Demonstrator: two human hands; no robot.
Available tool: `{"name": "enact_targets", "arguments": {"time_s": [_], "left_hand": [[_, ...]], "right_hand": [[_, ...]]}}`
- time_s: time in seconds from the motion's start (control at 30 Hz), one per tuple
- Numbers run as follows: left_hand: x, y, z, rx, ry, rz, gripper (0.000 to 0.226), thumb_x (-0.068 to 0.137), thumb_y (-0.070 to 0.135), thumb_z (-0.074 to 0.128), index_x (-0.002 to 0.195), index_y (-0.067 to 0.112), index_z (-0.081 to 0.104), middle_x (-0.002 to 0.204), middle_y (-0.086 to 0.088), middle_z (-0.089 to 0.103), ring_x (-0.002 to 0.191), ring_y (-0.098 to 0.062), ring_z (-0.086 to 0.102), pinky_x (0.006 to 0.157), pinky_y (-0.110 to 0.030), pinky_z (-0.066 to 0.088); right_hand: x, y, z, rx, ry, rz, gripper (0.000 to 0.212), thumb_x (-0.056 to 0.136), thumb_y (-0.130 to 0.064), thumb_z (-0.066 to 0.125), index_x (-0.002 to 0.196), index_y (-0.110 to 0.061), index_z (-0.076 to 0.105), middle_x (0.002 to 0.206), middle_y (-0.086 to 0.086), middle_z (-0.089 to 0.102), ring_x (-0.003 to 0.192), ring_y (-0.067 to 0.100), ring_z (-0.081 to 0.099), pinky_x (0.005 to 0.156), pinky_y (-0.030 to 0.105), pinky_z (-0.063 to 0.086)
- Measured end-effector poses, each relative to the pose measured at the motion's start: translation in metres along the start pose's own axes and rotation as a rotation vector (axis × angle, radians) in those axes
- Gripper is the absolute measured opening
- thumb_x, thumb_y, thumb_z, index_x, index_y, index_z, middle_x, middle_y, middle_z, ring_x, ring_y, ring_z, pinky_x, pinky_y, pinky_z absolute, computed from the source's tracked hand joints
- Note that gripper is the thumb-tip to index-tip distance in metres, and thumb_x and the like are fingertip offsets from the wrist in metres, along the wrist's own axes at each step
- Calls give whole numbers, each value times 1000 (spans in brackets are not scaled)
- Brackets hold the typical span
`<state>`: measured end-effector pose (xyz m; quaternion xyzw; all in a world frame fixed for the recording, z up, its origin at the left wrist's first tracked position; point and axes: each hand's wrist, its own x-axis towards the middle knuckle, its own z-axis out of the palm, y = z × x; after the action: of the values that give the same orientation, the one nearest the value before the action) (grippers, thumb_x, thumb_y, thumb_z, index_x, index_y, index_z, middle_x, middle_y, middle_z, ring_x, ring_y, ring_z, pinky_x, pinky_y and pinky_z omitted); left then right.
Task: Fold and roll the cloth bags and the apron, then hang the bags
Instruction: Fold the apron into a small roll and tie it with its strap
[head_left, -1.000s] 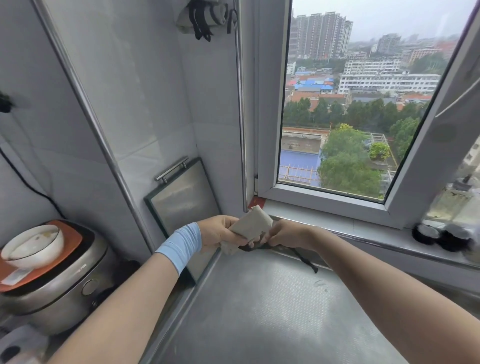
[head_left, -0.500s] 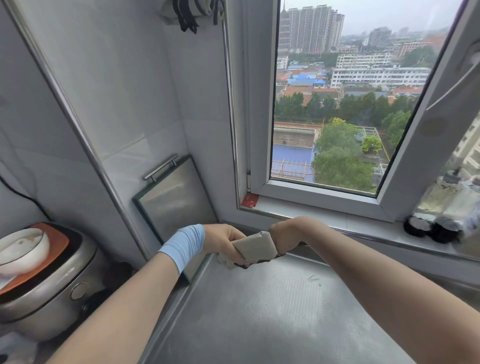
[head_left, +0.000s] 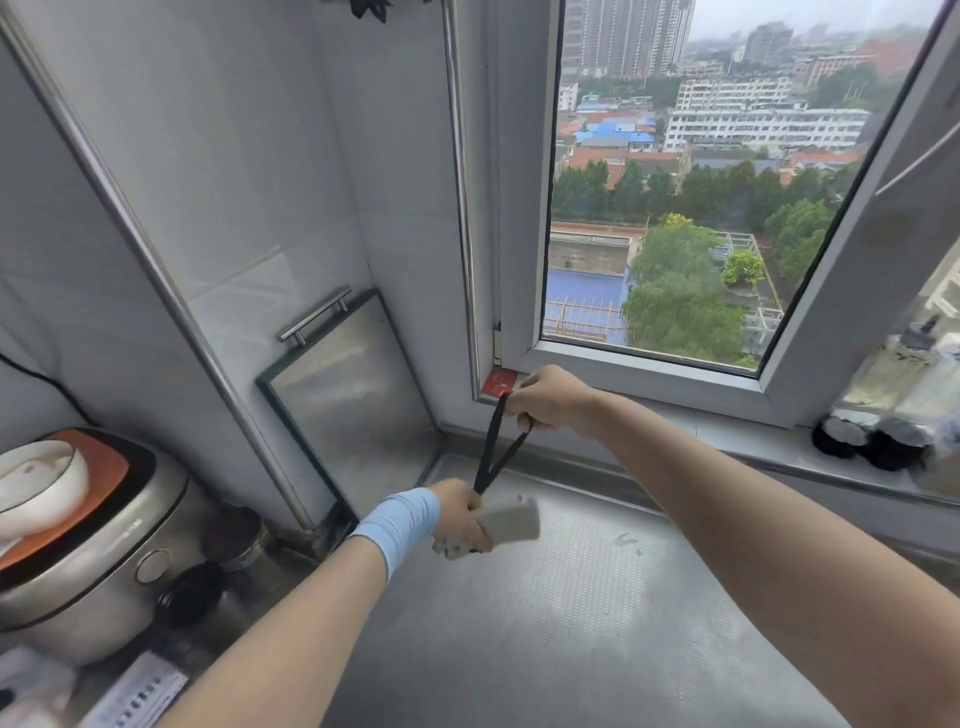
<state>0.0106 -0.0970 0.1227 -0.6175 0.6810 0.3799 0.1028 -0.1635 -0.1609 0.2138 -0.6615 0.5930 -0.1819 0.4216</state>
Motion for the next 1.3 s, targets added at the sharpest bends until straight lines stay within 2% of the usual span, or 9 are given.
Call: {"name": "enact_targets", "arguments": {"time_s": [0.17, 0.33, 0.57, 0.73, 0.87, 1.0, 1.1, 1.2, 1.3], "left_hand": [[17, -38, -7, -650, 431, -136, 24, 69, 27, 84, 82, 18, 66, 63, 4, 68, 49, -10, 60, 44, -19, 47], [19, -54, -14, -1077, 438, 119, 20, 76, 2, 76, 92, 12, 70, 87, -10, 72, 76, -26, 61, 73, -36, 51], [20, -25, 14, -460, 151, 313, 34, 69, 7, 81, 100, 19, 75, 81, 10, 72, 74, -4, 64, 71, -16, 52], [41, -26, 49, 102, 330, 290, 30, 79, 14, 65, 105, 29, 69, 99, 2, 69, 95, -24, 63, 75, -22, 45], [65, -43, 74, 232, 370, 310, 33, 81, 9, 57, 112, 21, 57, 111, 0, 60, 111, -25, 53, 94, -30, 38], [84, -60, 108, 352, 356, 270, 43, 98, 23, 43, 140, 15, 40, 136, 0, 45, 132, -18, 36, 117, -36, 11], [93, -70, 129, 376, 329, 268, 53, 101, 16, 33, 152, 9, 19, 149, -5, 35, 136, -18, 32, 120, -36, 7], [99, -80, 146, 318, 317, 288, 55, 102, 12, 32, 152, 5, 12, 154, -8, 32, 138, -19, 33, 120, -33, 4], [101, -87, 160, 237, 363, 283, 58, 99, 3, 31, 153, 6, 11, 156, -7, 30, 143, -16, 27, 120, -28, 3]], "right_hand": [[-14, 26, 8, 293, -441, 23, 13, 75, -18, 50, 67, -14, 59, 70, 9, 56, 42, 14, 35, 44, 24, 20], [-13, 92, 50, 756, -794, 263, 12, 87, -20, 41, 80, -18, 52, 79, 1, 51, 57, 15, 30, 52, 27, 20], [16, 128, 78, 617, -469, 647, 26, 94, -33, 49, 71, -19, 48, 62, -3, 41, 52, 11, 35, 47, 21, 27], [30, 122, 92, 244, -256, 467, 15, 86, -22, 53, 73, -16, 57, 58, -1, 55, 48, 16, 42, 49, 22, 29], [29, 140, 127, 82, -58, 290, 9, 84, -18, 62, 79, -14, 68, 69, -2, 67, 59, 12, 57, 50, 20, 40], [22, 170, 161, -129, 13, 110, 27, 88, -20, 58, 62, -17, 60, 58, -2, 52, 57, 16, 45, 49, 24, 35], [17, 193, 183, -214, 69, -1, 38, 87, -12, 57, 52, -19, 44, 57, -2, 38, 57, 19, 35, 50, 28, 25], [13, 211, 203, -282, 84, -57, 22, 90, -12, 59, 71, -13, 69, 71, -3, 45, 72, 19, 41, 55, 20, 24], [8, 217, 212, -372, 101, -123, 18, 90, -12, 60, 79, -15, 74, 81, -1, 53, 80, 19, 38, 64, 24, 29]]}}
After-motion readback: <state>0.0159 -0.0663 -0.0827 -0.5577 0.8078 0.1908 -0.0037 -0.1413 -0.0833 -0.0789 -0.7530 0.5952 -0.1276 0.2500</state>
